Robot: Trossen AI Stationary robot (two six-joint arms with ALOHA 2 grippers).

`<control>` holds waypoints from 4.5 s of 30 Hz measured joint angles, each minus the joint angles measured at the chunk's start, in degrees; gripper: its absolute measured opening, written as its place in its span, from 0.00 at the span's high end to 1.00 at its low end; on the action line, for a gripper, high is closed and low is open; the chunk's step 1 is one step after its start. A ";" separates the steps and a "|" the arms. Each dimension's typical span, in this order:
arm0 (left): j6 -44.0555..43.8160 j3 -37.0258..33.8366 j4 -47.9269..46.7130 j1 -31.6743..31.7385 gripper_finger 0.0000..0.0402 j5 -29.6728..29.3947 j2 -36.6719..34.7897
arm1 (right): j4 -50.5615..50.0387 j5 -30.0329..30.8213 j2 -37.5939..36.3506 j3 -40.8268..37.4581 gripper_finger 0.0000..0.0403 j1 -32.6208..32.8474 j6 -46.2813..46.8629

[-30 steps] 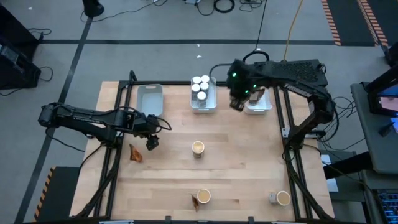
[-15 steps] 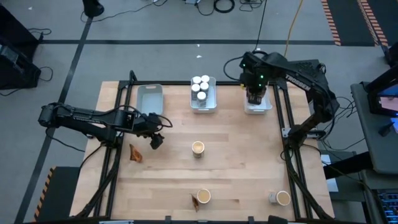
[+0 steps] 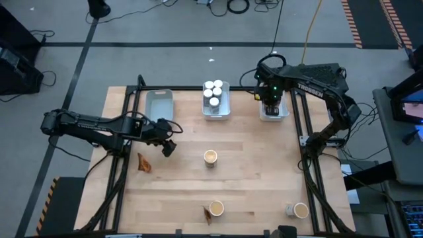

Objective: Sort spices by type
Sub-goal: Put the orange seasoning bag into the right white bin

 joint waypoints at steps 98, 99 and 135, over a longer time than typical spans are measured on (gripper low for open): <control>-33.25 25.57 -45.48 -8.74 0.27 11.49 -0.02 | 9.19 -9.34 0.04 20.09 0.60 30.50 18.44; -36.05 25.57 -48.12 -9.74 0.27 13.08 -0.02 | 9.21 -9.33 0.04 20.09 0.60 30.47 17.77; -53.36 0.32 -26.32 -16.63 0.36 19.10 0.61 | 6.15 -9.34 0.04 20.07 0.60 30.35 12.31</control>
